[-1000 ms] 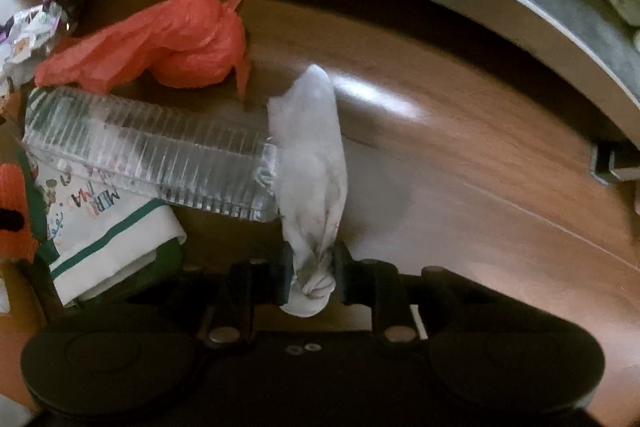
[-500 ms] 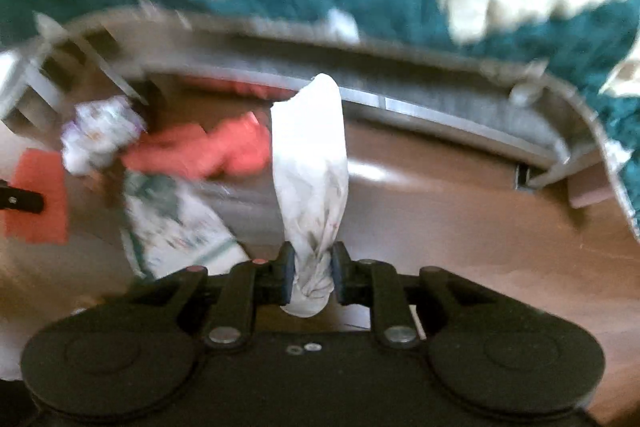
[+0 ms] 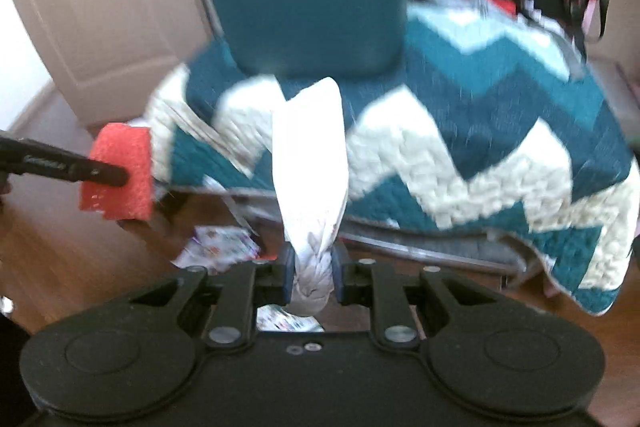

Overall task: Collect trash
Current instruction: 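Carry the orange mesh and white sock up over the teal wastebasket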

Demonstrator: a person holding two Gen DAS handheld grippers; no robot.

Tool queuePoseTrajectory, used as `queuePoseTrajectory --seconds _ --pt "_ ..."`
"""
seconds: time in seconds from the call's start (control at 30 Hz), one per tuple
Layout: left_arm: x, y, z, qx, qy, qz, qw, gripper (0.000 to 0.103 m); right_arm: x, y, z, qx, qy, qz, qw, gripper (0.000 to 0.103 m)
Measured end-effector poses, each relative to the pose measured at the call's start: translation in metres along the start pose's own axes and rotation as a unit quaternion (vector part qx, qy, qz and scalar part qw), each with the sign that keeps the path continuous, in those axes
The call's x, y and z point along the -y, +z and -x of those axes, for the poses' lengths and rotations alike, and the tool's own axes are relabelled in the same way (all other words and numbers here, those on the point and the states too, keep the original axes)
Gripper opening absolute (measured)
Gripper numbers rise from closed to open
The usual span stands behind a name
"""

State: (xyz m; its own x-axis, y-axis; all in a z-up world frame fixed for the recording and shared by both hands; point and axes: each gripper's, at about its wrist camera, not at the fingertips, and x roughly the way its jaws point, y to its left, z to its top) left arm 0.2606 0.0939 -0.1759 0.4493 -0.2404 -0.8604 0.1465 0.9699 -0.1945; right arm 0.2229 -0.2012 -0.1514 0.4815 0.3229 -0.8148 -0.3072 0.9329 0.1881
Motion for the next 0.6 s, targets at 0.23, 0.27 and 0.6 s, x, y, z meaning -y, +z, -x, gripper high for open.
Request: queuePoseTrajectory --seconds 0.23,0.27,0.6 --pt "0.037 0.018 0.083 0.069 -0.007 -0.005 0.9976 0.018 -0.017 0.021 0.084 0.067 0.035 0.016 0.997 0.019" --pt "0.042 0.021 0.093 0.079 -0.009 -0.006 0.9968 0.018 -0.020 0.024 0.093 0.078 0.037 0.020 0.996 0.019" --pt "0.093 0.076 0.186 0.194 -0.016 -0.032 0.9805 0.019 -0.030 0.096 0.169 0.180 0.032 0.046 0.982 0.019"
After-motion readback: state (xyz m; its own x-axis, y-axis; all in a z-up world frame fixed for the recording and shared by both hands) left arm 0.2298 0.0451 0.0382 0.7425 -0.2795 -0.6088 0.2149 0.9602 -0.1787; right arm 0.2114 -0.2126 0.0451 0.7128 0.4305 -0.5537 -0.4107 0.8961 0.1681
